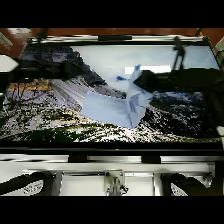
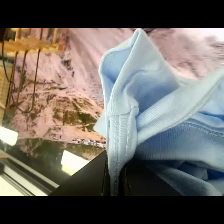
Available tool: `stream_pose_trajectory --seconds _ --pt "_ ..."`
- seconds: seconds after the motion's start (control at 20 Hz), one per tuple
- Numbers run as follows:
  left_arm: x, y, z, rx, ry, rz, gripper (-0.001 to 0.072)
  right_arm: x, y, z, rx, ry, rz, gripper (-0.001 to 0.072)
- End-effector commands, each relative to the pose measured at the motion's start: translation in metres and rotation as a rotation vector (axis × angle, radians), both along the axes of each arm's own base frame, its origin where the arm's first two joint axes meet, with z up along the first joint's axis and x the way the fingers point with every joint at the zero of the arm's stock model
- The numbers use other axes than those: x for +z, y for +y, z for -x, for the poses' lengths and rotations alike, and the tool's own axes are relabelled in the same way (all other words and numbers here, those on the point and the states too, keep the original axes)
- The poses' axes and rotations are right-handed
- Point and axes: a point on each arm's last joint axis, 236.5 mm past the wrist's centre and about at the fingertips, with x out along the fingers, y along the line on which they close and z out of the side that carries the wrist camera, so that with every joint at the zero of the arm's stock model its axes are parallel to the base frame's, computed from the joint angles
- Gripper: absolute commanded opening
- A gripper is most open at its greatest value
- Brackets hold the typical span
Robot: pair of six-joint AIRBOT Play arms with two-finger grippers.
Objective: Fold the shirts.
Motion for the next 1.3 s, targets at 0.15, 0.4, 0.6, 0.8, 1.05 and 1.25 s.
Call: stream_pose_trajectory --seconds 0.15,0.4,0.6,0.8,1.05,1.25 --pt "0.053 0.124 0.016 0.253 -0.082 -0.038 0.0035 -0.115 0.119 -0.030 0.011 0.068 -0.036 0.0068" --pt "0.047 0.125 0.026 0.227 -0.050 -0.053 0.0035 -0.142 0.153 -0.044 -0.014 0.050 -0.063 0.0068" --pt "0.048 0.123 0.026 0.224 -0.051 -0.052 0.0035 -0.157 0.157 -0.039 -0.030 0.134 -0.087 0.0509" --pt "0.047 0.123 0.026 0.224 -0.052 -0.053 0.0036 -0.153 0.134 -0.024 0.069 0.161 -0.006 0.0523" --pt "0.046 0.124 0.026 0.217 -0.059 -0.064 0.0036 -0.155 -0.021 -0.011 0.054 0.295 0.352 0.0523" --pt "0.045 0.124 0.025 0.218 -0.057 -0.064 0.0036 -0.186 -0.122 0.021 -0.071 0.561 0.447 0.0537"
